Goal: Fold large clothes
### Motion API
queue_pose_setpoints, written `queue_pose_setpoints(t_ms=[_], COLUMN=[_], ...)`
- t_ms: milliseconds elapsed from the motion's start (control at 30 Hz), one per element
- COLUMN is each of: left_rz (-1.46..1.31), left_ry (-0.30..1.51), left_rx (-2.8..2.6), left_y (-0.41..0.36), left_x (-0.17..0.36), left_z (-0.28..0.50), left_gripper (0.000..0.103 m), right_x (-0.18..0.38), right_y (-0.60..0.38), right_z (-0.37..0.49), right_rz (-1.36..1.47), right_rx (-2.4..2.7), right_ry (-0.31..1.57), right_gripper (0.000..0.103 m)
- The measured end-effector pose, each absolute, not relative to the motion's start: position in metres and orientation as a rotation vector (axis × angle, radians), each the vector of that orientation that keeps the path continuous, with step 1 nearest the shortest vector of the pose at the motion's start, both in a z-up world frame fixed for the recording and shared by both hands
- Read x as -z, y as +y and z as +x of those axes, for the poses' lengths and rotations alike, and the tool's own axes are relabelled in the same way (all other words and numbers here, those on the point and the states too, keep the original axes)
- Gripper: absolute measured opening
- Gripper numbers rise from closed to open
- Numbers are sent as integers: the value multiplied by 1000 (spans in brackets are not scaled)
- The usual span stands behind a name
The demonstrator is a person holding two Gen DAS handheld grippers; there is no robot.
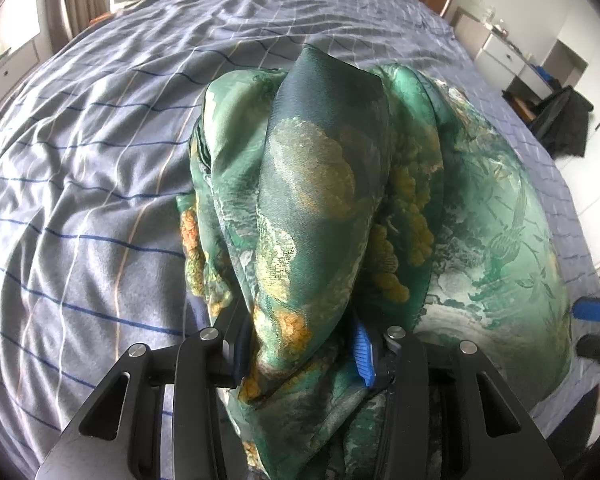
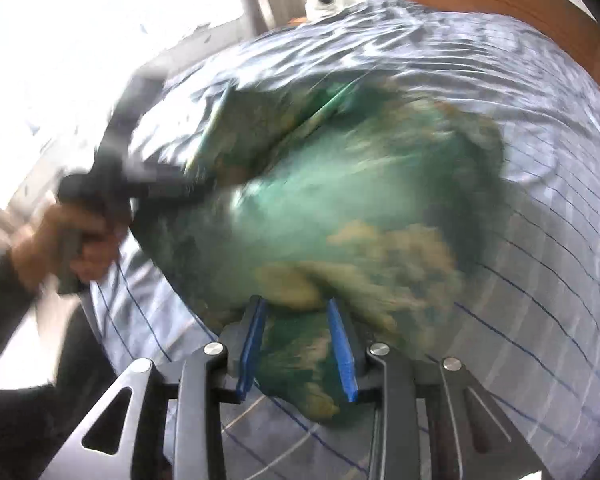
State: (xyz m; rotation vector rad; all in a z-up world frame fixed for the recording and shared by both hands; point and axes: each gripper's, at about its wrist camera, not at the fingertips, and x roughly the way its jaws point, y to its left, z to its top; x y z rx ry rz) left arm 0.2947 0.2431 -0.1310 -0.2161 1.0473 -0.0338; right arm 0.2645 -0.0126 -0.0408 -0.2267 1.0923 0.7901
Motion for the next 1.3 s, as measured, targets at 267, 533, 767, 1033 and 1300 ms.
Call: queue_pose_setpoints(t_ms=[267,533,767,1033,1300], left_rz=[-191,-261,-163,-80,-172], left_ry=[1033,983,903,1030,1057], left_rx=[28,42,-71,-244,-141], left_y=[239,246,265,281,286], left_x=[132,92,48,69,75], left_z=[292,267,199,174,172], left_gripper=[44,64,102,102,102], right_x=[89,53,-9,4,-2], right_y=[0,2,-77,-149,-168], right_z=[261,226,179,183,172], right_rz=[-348,-438,-288,-84,9], right_rx=[-722,-654,-589,-391,-468], right_ry=[1205,1014,814,859,718], right_gripper=[33,49,82,82,86])
